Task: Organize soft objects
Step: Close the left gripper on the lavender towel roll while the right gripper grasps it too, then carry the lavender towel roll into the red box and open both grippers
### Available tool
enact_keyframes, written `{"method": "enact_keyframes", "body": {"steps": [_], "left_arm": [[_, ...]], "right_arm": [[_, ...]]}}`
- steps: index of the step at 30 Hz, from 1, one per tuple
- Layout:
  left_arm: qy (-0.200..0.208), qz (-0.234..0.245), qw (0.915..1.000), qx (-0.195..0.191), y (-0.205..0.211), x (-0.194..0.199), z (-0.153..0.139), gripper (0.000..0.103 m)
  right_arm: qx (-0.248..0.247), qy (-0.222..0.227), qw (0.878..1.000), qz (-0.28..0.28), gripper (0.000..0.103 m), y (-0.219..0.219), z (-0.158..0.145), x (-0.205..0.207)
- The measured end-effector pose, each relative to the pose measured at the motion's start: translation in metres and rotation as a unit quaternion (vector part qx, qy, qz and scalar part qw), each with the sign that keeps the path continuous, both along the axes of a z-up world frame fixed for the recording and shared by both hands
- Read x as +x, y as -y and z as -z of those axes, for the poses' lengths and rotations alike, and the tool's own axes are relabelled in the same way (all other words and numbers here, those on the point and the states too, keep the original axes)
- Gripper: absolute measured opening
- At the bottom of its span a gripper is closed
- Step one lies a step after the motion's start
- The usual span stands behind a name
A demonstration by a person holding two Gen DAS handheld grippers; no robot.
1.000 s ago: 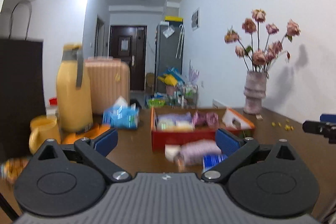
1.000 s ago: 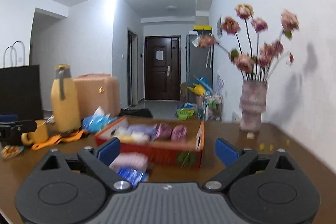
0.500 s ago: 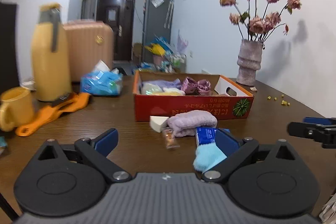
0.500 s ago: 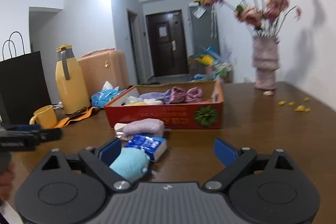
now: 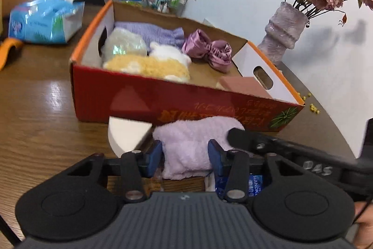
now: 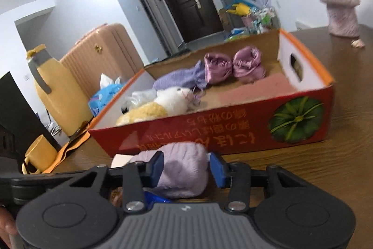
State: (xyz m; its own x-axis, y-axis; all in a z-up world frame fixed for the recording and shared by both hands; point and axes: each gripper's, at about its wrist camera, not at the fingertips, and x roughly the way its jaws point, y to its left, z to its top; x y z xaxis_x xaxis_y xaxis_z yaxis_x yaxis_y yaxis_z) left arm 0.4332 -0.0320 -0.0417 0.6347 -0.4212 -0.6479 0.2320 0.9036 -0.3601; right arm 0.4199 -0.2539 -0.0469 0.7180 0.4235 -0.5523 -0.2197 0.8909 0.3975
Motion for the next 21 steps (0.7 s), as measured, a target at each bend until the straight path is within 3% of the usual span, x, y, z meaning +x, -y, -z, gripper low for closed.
{"method": "enact_keyframes", "body": {"steps": [2, 5, 7, 10, 17, 21], "left_arm": [[0.001, 0.002, 0.9999, -0.011, -0.002, 0.001, 0.003, 0.045], [0.004, 0.01, 0.9994, -0.034, -0.003, 0.002, 0.006, 0.031], [0.018, 0.014, 0.9994, -0.027, -0.001, -0.001, 0.003, 0.023], [0.042, 0.023, 0.9987, -0.017, 0.005, -0.007, -0.007, 0.02], [0.103, 0.03, 0.9939, -0.024, 0.006, -0.065, -0.062, 0.02], [0.114, 0.037, 0.9924, -0.03, 0.005, -0.119, -0.076, 0.02]], "right_arm": [[0.013, -0.012, 1.0, -0.007, 0.033, 0.0, 0.011, 0.003], [0.024, -0.011, 1.0, -0.005, 0.028, 0.003, 0.015, 0.001], [0.015, -0.003, 1.0, -0.007, 0.027, 0.001, 0.014, -0.002], [0.002, 0.012, 1.0, -0.011, 0.023, 0.0, 0.009, -0.006], [-0.019, 0.088, 0.996, -0.01, 0.023, 0.0, -0.044, -0.054], [-0.008, 0.096, 0.995, -0.018, 0.023, 0.006, -0.066, -0.102]]}}
